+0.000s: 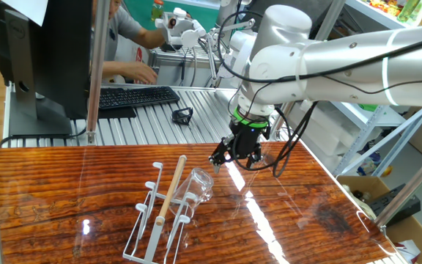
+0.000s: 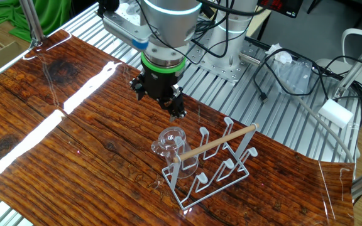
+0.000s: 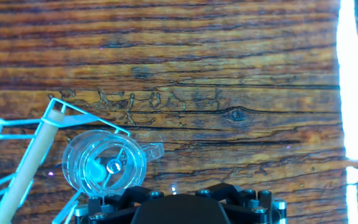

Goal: Put the cup on the cup rack

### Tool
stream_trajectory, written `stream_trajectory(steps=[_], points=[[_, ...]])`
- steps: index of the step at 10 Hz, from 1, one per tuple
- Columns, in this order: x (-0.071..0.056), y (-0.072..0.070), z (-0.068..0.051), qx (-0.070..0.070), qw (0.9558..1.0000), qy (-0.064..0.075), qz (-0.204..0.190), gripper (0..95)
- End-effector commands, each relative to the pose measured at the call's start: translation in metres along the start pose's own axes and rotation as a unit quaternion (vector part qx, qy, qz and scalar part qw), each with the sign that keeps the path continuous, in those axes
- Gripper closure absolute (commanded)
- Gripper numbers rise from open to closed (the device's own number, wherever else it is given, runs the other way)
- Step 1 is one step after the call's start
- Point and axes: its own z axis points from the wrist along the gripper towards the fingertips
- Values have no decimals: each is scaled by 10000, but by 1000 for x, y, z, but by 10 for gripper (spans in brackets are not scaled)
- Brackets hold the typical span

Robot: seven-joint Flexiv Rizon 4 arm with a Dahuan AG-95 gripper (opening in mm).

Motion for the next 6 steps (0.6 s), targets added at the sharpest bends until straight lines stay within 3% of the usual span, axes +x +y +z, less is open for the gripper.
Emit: stream_trajectory(steps=[1, 6], points=[[0, 0, 0, 164, 9998, 21, -98, 0], [-1, 0, 1, 247, 9997, 37, -72, 0]])
